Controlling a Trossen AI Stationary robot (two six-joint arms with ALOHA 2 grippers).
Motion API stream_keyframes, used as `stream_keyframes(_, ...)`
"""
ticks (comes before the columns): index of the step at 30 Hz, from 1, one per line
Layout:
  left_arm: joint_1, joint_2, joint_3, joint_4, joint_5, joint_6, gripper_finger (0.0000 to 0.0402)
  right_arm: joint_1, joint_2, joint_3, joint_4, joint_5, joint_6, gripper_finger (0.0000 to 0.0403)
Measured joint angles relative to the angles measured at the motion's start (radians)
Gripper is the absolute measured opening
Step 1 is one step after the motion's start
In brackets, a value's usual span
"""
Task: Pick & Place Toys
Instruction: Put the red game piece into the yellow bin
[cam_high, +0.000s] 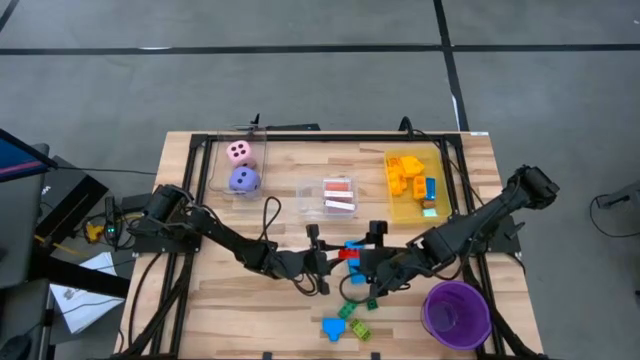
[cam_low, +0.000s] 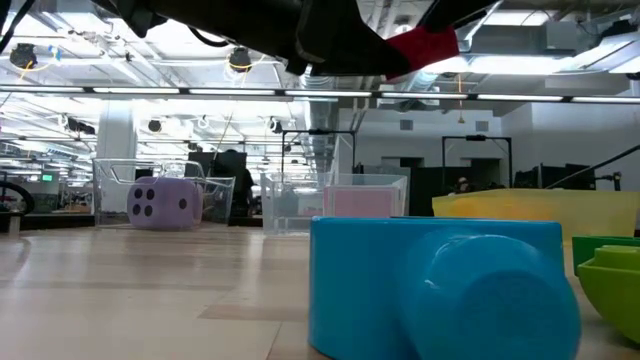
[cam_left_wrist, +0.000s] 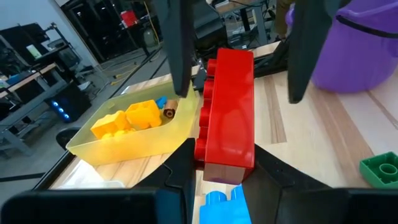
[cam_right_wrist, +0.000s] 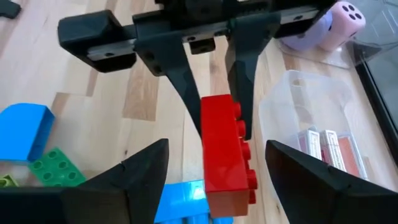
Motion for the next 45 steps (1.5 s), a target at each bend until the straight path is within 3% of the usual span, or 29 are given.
stream_keyframes(24, -0.006, 0.0, 0.0, 0.018, 0.001, -0.027, 0.0094, -0.021, 0.0, 0.0, -0.019, 0.0, 0.034, 0.0253)
stream_keyframes(29, -0.006, 0.0, 0.0, 0.018, 0.001, -0.027, 0.0094, -0.022, 0.0, 0.0, -0.018, -0.001, 0.034, 0.021)
stream_keyframes(37, -0.005, 0.0, 0.0, 0.019, 0.014, -0.036, 0.0094, -0.02, 0.0, 0.0, -0.024, -0.016, 0.017, 0.0089)
stream_keyframes(45, -0.004, 0.0, 0.0, 0.011, 0.049, -0.026, 0.0129, -0.019, 0.0, 0.0, -0.021, -0.038, 0.022, 0.0087)
